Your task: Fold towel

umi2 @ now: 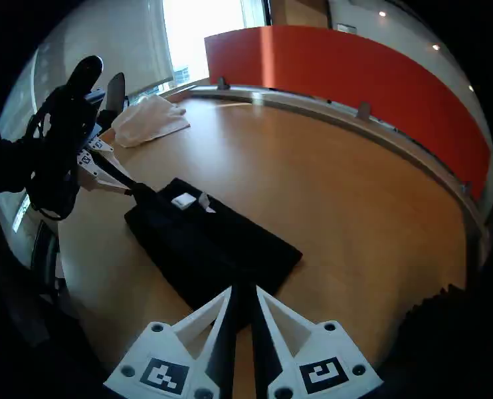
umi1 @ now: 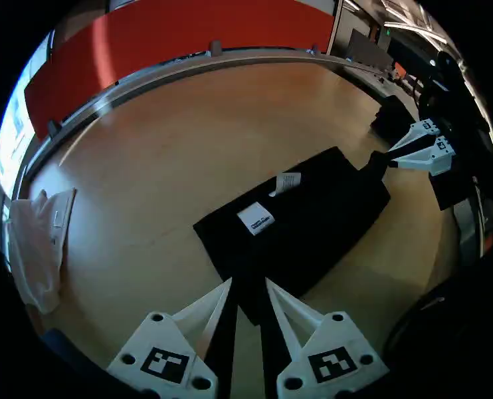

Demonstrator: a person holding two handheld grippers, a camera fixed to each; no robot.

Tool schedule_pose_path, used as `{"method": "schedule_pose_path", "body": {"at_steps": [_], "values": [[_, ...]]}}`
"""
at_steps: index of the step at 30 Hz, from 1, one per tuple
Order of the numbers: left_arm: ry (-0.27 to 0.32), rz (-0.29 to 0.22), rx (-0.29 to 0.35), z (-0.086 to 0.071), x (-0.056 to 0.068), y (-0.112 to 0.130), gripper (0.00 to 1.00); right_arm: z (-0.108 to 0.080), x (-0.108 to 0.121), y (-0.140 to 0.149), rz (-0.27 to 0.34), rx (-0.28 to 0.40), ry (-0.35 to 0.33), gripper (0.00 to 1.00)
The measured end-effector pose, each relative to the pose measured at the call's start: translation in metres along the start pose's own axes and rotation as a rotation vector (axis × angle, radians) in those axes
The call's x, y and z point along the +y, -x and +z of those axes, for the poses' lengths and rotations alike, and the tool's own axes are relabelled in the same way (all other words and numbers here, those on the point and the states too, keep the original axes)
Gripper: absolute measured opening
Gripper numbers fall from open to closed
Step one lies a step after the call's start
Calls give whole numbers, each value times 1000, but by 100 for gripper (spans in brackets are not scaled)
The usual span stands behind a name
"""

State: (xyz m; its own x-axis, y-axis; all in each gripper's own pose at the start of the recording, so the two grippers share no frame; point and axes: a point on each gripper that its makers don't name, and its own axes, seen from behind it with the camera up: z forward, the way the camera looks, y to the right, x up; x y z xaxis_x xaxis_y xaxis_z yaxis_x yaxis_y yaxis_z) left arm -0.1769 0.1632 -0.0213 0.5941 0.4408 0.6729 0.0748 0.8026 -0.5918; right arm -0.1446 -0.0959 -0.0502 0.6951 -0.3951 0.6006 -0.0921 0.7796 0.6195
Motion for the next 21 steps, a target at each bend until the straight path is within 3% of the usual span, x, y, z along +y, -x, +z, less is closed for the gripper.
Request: {"method": "schedule_pose_path", "body": {"at_steps": [9,21], "values": [[-34,5,-20,25,-10,4,27,20,12,8,49,-19,18,12],[-101,39,0,35,-30,-14,46,35,29,4,35,-31,67,21]]}}
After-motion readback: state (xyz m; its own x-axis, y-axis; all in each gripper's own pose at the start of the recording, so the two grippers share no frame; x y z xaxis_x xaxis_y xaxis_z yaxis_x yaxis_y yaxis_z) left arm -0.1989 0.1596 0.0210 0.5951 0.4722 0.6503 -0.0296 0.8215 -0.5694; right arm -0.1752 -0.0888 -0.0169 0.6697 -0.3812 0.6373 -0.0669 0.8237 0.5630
